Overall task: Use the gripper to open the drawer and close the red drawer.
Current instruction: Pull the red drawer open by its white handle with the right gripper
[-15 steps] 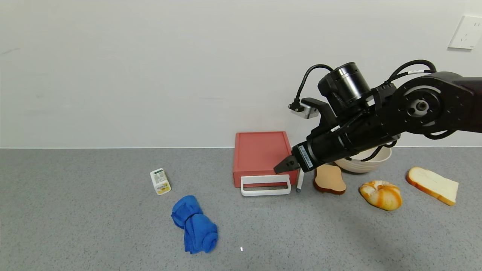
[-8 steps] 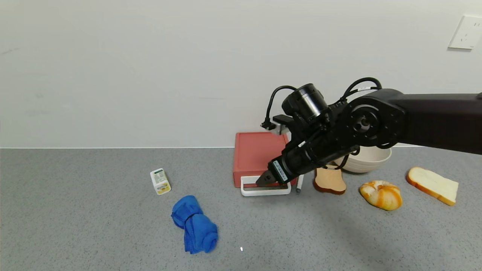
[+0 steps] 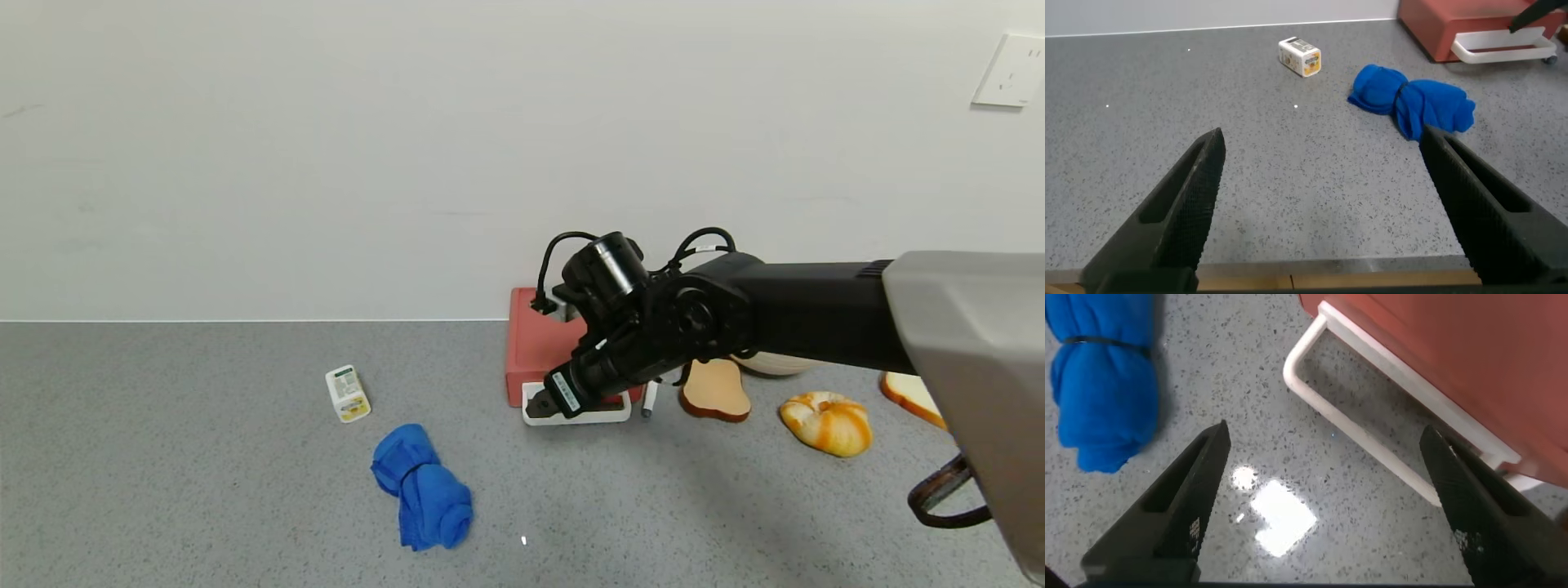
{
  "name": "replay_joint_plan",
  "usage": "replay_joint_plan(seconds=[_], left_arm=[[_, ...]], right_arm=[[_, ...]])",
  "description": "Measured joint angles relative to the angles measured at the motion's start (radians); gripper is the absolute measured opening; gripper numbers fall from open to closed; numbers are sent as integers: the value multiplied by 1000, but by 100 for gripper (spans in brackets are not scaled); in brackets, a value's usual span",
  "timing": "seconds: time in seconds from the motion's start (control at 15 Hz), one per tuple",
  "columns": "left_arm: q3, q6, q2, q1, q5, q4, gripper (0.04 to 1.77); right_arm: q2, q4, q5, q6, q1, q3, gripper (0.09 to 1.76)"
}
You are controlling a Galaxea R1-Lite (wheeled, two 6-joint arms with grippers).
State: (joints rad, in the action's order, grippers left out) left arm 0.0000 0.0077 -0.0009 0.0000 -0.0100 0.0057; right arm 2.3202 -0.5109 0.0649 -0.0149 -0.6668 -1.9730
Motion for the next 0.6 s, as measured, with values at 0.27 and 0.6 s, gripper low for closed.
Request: replay_joint_plan(seconds=[0.27, 0.6], left_arm=[[0, 0, 0, 0, 0, 0, 172], [0, 0, 0, 0, 0, 0, 172]], right_arm=[[47, 32, 1, -2, 8, -1, 171], [77, 40, 3, -22, 17, -1, 171]])
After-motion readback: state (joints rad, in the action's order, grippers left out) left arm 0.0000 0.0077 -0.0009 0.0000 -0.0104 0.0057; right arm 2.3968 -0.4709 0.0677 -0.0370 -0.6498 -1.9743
